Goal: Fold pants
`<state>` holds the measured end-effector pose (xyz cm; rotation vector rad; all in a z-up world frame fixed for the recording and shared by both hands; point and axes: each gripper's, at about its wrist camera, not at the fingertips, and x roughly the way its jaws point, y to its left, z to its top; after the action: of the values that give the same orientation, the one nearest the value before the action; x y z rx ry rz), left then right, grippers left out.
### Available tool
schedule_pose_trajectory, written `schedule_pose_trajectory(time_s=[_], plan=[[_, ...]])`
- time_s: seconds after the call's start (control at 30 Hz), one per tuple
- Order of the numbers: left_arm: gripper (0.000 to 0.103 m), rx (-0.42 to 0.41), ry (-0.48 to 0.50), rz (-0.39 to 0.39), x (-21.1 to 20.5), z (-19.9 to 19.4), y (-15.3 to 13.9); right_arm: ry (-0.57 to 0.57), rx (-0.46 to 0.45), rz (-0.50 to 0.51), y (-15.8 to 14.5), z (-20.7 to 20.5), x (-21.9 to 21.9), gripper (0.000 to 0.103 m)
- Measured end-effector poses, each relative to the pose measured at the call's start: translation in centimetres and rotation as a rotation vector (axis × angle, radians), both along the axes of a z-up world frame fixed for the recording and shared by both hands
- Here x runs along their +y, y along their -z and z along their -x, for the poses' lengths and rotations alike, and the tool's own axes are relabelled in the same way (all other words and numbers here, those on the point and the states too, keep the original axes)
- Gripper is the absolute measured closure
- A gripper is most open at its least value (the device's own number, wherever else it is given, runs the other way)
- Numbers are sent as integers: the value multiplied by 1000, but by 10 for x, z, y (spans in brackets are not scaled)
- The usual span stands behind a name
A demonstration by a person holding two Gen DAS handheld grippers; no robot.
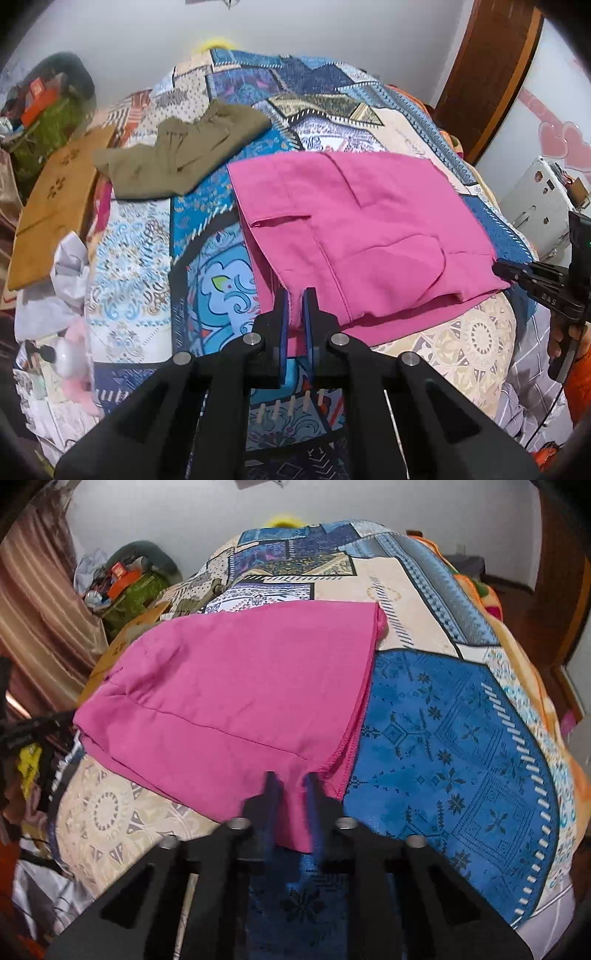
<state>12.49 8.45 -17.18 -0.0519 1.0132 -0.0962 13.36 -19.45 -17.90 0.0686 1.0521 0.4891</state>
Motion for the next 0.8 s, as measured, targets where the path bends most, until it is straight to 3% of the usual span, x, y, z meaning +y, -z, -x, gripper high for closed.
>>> schedule_pose_trajectory(time_s=[0.2, 0.33, 0.4, 0.53, 0.67, 0.73, 0.8], plan=[[96, -8, -9, -29, 6, 3, -5, 27, -59, 60, -2, 1, -3, 99], [96, 90, -23, -36, 7, 1, 27, 35, -45, 69, 8, -2, -8, 99], [96, 90, -34, -25, 8, 3, 37, 40, -54, 108, 11, -3, -7, 99], [96, 77, -38, -21, 11, 3, 25, 37, -29, 97, 9, -6, -11, 99], [94, 19, -29, -57, 9, -2, -2, 7, -76, 117, -12, -7, -9, 99], [87, -1, -13, -29, 6, -6, -15, -8, -119, 115, -29, -8, -5, 95], [63, -25, 8, 2, -3, -11, -23, -28, -140, 68, -44, -10, 2, 86]])
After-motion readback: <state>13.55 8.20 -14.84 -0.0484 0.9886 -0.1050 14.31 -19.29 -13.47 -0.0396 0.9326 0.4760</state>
